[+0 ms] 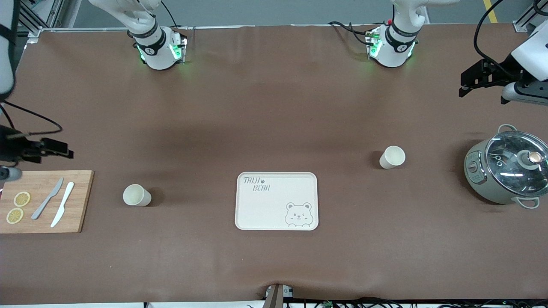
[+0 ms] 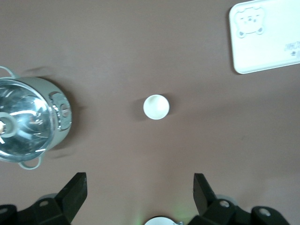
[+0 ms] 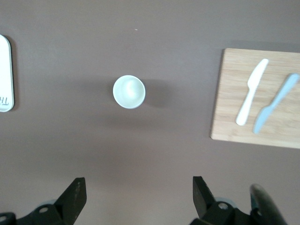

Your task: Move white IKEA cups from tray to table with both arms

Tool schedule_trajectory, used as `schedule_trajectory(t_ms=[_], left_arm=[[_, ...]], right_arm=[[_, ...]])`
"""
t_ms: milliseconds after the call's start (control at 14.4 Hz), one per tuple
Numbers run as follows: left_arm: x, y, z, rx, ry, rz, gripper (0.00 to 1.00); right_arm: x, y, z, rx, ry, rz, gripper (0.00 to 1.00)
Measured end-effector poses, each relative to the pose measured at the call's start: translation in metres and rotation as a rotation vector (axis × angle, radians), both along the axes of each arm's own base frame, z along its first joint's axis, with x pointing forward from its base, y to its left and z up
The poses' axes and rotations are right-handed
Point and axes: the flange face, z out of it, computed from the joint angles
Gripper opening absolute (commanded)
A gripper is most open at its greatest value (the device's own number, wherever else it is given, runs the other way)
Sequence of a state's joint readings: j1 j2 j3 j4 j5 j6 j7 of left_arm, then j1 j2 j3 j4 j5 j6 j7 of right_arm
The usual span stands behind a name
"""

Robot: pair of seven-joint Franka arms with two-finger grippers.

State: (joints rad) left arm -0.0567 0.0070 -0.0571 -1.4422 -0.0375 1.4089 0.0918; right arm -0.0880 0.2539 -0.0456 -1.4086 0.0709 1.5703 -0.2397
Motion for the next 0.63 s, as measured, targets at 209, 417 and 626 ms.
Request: schedule_trajectory(t_ms=[209,417,626], left_arm=[[0.0,-0.002,0.0,-0.015,0.002,-0.002,1.0],[0.0,-0.002,0.0,-0.016,0.002,-0.002,1.0],[0.0,-0.002,0.0,-0.016,0.002,-0.012,1.0]], right_arm=[[-0.015,-0.002,0.032,-0.013,-0.013,-0.002,1.0],[-0.029,-0.007,0.058,-0.017,-0.034,-0.011,1.0],[-0.044,-0.007,0.089,-0.021,-0.071,-0.013,1.0]])
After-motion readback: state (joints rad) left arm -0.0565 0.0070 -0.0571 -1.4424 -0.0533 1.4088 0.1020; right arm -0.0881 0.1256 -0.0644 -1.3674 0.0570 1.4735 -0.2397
